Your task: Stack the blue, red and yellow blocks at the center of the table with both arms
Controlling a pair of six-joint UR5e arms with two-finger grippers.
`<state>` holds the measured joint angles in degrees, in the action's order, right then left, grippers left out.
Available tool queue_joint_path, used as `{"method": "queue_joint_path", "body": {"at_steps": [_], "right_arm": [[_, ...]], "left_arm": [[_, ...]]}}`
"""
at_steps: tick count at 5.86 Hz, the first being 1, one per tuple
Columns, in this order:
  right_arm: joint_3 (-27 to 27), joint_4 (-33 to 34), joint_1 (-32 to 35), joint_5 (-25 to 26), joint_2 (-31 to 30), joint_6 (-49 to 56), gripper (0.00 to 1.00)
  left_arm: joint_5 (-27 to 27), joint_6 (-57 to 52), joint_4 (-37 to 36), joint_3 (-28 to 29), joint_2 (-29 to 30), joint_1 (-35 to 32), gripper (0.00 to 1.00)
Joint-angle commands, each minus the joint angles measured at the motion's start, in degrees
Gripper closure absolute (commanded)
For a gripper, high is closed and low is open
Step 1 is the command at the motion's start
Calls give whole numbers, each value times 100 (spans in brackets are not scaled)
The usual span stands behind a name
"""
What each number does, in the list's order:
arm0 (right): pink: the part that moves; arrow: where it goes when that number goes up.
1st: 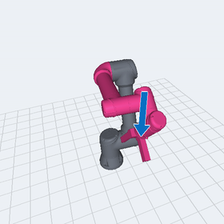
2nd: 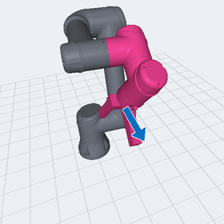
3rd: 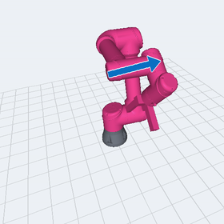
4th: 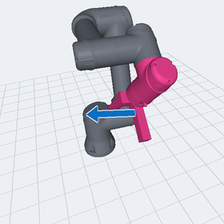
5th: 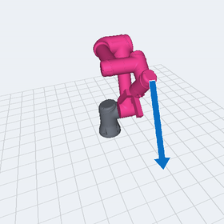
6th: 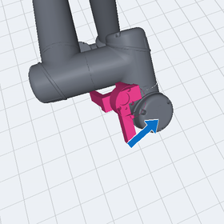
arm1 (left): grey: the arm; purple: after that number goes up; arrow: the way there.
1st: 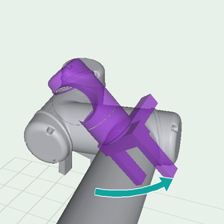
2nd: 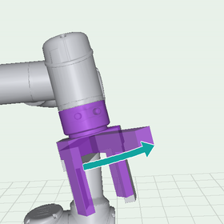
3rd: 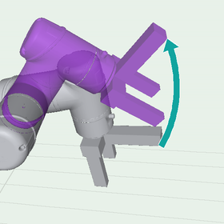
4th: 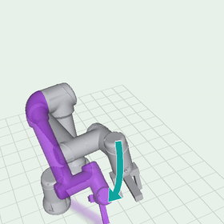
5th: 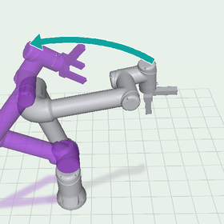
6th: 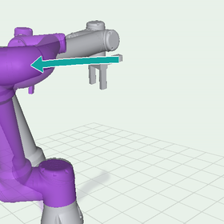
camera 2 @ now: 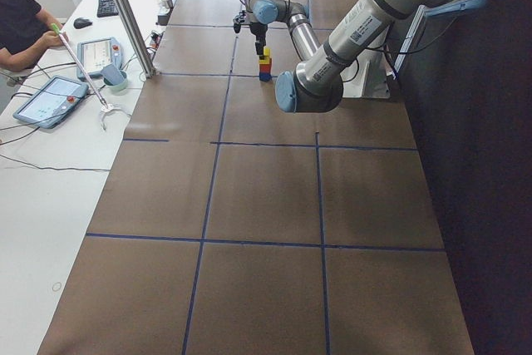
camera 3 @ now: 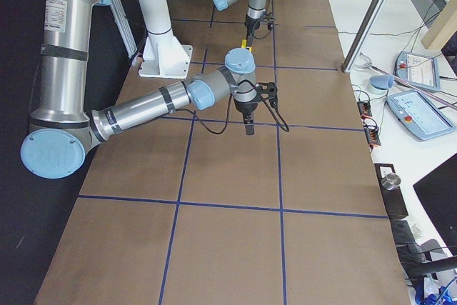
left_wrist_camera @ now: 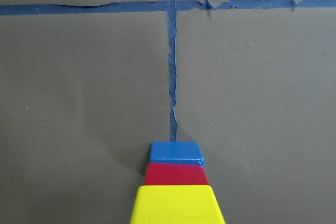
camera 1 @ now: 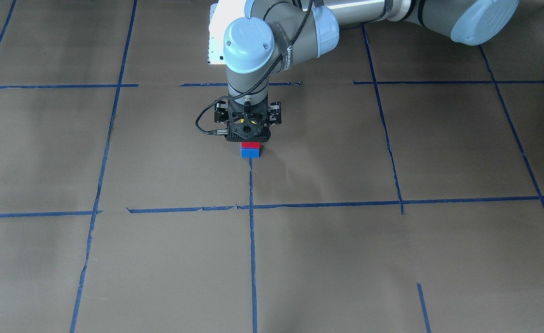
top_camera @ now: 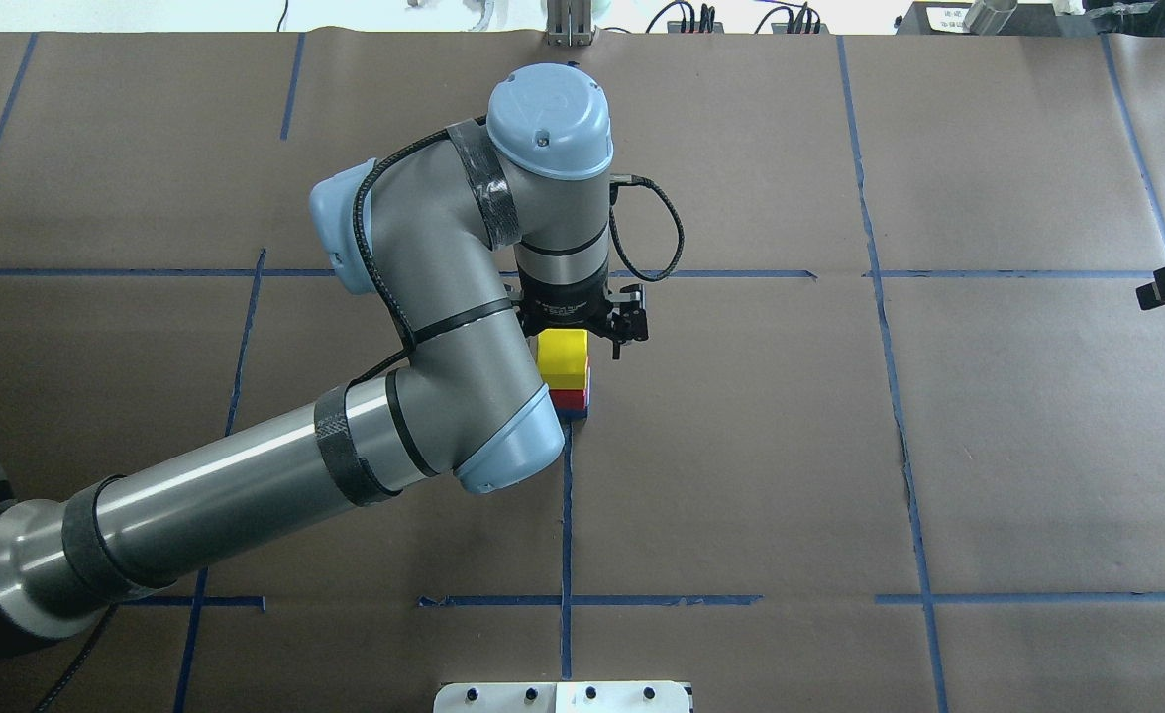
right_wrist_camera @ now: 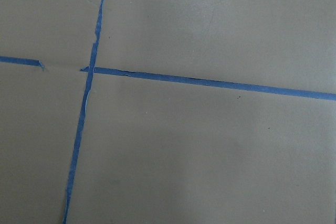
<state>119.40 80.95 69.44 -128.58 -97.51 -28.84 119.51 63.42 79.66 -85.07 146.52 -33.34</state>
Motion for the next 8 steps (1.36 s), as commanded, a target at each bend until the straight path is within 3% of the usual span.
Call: {"method": "queue_joint_path", "body": {"at_steps": [1, 3, 4, 6, 8], "right_arm": [[-22, 52, 8, 0, 21, 44, 0], [-284, 88, 410, -183, 30, 542, 0], [-538, 97, 778, -446, 22, 1050, 0], [-978, 489, 1438, -649, 13, 2253, 0], [-971, 1839, 1914, -589, 318, 3581, 0]], "left_arm": [[-7, 21, -160, -1196, -654, -285, 0], [54, -817, -161, -3331, -2523, -882, 0], [72, -1536, -161, -3793, -3220, -1137, 0], [456, -3545, -100, -4175, -4757, -2223, 0], [793, -6127, -161, -4062, -5903, -3821, 0]]}}
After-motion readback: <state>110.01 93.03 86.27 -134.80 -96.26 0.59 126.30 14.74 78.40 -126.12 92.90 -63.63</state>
